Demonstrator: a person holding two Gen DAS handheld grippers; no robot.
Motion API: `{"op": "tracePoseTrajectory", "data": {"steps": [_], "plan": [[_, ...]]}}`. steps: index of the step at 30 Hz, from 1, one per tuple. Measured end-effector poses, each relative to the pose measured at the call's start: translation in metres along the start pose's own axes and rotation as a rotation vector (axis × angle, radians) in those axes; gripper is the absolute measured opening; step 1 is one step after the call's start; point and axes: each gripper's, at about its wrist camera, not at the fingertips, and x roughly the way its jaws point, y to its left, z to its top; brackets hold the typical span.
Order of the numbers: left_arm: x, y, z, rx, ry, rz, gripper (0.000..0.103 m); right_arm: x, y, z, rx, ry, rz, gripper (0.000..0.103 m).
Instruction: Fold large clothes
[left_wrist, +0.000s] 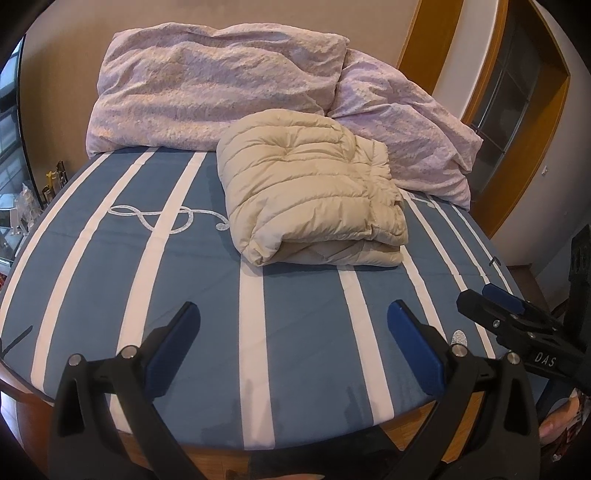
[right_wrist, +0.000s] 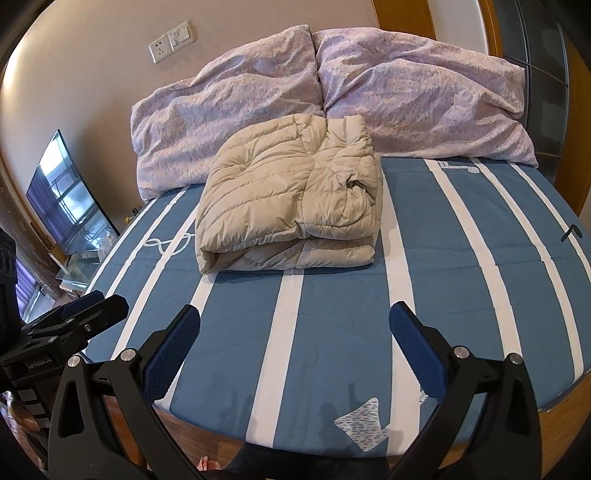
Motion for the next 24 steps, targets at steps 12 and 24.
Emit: {"op": "tracePoseTrajectory", "data": {"steps": [12, 24], "plan": [[0.0003, -0.0024, 0.0004, 0.000, -0.002, -0.006, 0.101, -0.0011, 0.0027, 0.0005, -0.002, -0.006, 0.000, 0.102], [0.0028, -0.0049, 0.0006, 0.000, 0.000, -0.010, 0.101, 0.0003, 0.0047, 0.0000, 0.001, 0.002, 0.002, 0.102]]}}
